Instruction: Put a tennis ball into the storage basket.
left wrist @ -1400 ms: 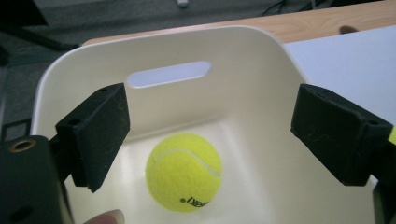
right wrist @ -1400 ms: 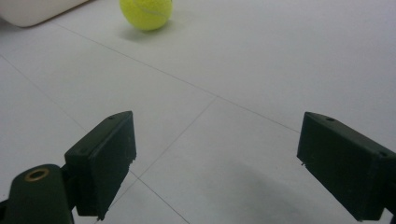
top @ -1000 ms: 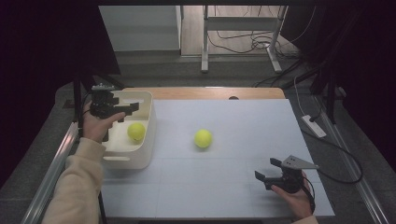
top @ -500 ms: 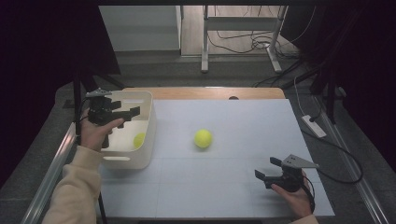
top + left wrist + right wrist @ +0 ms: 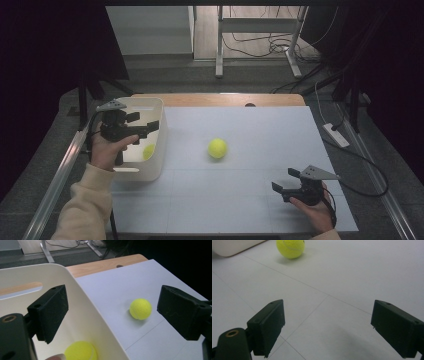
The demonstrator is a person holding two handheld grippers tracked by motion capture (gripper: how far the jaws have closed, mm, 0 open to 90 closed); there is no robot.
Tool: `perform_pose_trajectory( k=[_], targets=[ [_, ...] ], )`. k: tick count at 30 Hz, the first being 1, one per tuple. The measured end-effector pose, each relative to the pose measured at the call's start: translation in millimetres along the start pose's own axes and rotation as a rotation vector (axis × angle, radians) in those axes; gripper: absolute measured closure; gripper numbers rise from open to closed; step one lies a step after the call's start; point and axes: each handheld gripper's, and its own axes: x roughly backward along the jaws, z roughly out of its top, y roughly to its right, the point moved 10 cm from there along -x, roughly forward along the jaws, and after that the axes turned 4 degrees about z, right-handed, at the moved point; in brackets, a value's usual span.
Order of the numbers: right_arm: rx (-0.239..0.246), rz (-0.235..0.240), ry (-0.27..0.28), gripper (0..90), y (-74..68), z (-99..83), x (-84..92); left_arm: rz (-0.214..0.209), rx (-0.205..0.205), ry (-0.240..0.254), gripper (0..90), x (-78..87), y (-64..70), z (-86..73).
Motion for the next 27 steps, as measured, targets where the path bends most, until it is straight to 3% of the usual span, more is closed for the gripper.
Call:
perform_pose_trajectory(
  k=[8,13,27],
  targets=[
    [0.005,-0.002,0.004,12.1,-1.3,0.2,1.9,-0.037,-0.049,-0.004,11.1,-3.2,23.9,-0.8],
    [0.009,-0.003,0.007,12.1,-2.0,2.3,1.0,-0.062,-0.055,-0.006,11.1,-5.8,34.5,-3.1],
    [0.010,0.005,0.011,12.1,-2.9,3.2,0.7,-0.078,-0.105,-0.043,11.0,-22.7,54.7,-7.9]
  ],
)
